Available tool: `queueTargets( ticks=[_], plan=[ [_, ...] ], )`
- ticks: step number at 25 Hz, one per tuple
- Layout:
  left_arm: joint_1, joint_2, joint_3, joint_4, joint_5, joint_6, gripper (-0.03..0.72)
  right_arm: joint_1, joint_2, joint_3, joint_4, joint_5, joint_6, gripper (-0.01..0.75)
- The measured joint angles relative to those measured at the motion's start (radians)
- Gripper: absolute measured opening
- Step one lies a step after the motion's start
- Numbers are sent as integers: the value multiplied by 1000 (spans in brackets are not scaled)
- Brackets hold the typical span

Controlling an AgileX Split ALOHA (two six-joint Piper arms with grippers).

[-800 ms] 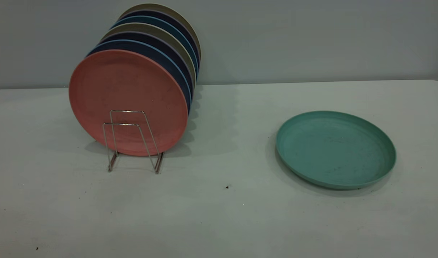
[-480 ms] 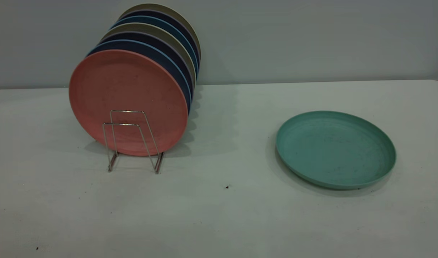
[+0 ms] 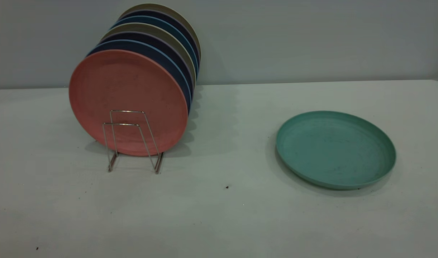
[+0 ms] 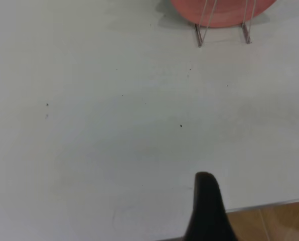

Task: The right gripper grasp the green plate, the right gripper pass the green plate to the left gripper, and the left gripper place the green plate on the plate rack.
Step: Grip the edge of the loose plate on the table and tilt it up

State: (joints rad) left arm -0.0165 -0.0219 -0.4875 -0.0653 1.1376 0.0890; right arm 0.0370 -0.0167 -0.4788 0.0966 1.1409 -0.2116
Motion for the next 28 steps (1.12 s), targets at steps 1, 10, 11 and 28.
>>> queueTargets(
  ticks=[1, 10, 11, 28],
  plan=[
    [0, 0, 0, 0, 0, 0, 540, 0, 0, 0, 0, 0, 0, 554],
    [0, 0, 0, 0, 0, 0, 540, 0, 0, 0, 0, 0, 0, 554],
    [0, 0, 0, 0, 0, -1, 540, 0, 0, 0, 0, 0, 0, 554],
    [0, 131, -16, -78, -170, -58, 540, 0, 81, -13, -45, -243, -7, 525]
  ],
)
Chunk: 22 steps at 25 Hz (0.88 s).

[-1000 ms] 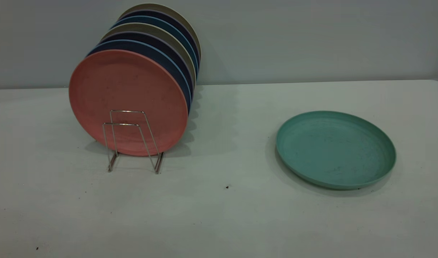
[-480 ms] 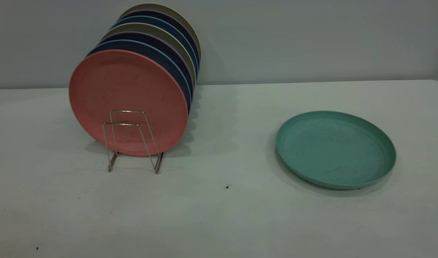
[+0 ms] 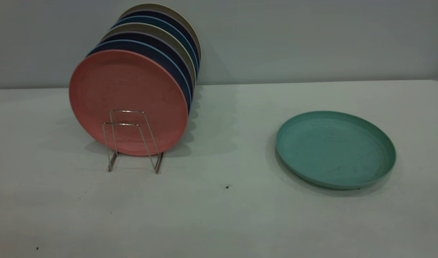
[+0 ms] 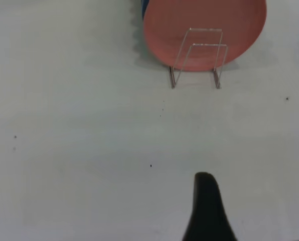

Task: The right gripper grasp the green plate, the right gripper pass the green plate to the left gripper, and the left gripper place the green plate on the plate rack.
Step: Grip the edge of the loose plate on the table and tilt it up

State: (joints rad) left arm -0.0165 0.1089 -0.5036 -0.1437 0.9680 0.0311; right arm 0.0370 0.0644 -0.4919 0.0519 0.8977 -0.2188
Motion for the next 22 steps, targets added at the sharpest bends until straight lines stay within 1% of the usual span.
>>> queueTargets(
  ticks=[4, 7, 11, 14, 17, 22],
  plan=[
    [0, 172, 0, -37, -138, 21, 540, 0, 223, 0, 48, -93, 5, 517],
    [0, 305, 0, -97, -249, 79, 540, 0, 425, 0, 155, -170, -30, 515],
    [0, 445, 0, -188, -345, 181, 540, 0, 694, -1, 357, -308, -134, 513],
    [0, 503, 0, -230, -388, 225, 540, 0, 886, -19, 552, -359, -304, 513],
    [0, 528, 0, -246, -408, 236, 540, 0, 1062, -66, 765, -383, -507, 513],
    [0, 532, -2, -264, -418, 236, 540, -8, 1375, -177, 1001, -409, -739, 513]
  ],
)
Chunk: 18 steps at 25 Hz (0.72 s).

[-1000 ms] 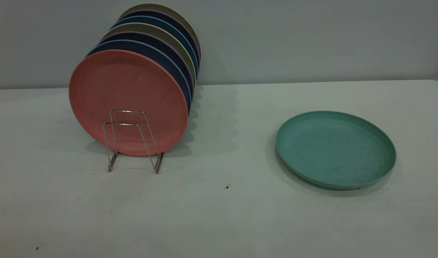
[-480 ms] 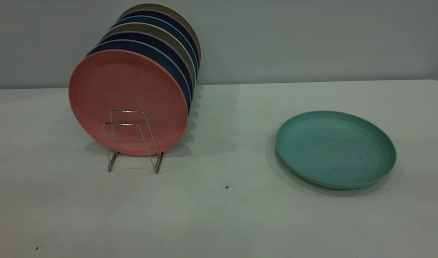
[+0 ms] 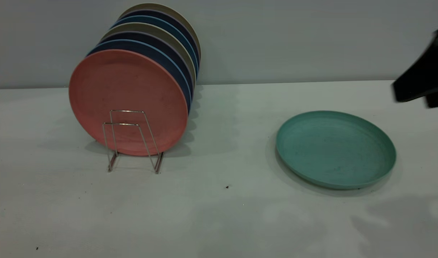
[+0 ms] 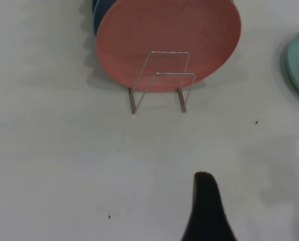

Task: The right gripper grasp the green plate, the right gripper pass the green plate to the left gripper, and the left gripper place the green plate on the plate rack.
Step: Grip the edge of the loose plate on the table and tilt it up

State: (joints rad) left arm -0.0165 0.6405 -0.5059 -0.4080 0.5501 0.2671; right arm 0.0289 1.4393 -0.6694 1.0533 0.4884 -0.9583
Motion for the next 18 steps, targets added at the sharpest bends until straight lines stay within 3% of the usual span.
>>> queueTargets(
  ticks=[6, 12, 18],
  plan=[
    [0, 0, -1, -2, -19, 1, 540, -99, 291, -121, 165, 25, -200, 513],
    [0, 0, -1, -3, -28, 8, 540, -224, 512, -235, 198, 76, -266, 511],
    [0, 0, -1, -7, -33, 8, 540, -256, 678, -367, 199, 103, -274, 511]
  ],
)
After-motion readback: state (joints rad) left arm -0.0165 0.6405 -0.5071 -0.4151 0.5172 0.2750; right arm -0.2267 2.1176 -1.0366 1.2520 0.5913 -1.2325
